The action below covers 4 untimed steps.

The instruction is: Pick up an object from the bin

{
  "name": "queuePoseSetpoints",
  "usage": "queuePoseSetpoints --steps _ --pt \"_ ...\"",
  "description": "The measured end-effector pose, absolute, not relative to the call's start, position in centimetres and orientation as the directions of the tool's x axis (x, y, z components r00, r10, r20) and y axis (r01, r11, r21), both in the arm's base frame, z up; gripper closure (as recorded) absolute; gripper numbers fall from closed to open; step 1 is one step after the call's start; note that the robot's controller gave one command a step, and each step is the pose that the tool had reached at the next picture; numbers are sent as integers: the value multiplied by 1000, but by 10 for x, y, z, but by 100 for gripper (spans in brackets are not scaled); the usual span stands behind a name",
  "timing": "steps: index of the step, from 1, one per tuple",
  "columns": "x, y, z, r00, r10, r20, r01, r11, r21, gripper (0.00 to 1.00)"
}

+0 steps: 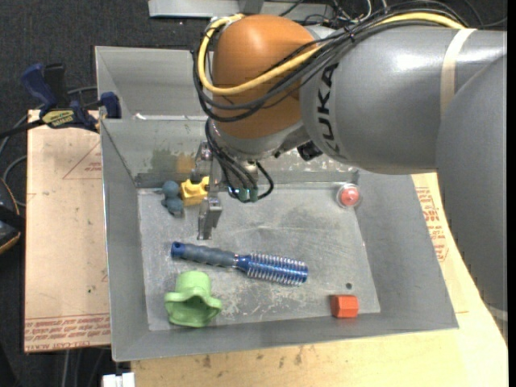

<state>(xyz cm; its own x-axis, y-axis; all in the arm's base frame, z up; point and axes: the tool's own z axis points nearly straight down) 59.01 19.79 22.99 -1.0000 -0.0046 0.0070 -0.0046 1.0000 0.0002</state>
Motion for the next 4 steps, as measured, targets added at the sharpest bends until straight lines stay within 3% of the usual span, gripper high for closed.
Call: queuePoseSetpoints --steps 1,2,3,4 --pt "544 144 73 -983 -184 -10 -184 983 4 0" --pt "546 145 77 -983 -184 -13 -184 983 4 100" --pt "550 132 182 -970 -245 -9 -245 970 0 100" --pt "546 112 377 -975 -222 -11 -222 975 0 100"
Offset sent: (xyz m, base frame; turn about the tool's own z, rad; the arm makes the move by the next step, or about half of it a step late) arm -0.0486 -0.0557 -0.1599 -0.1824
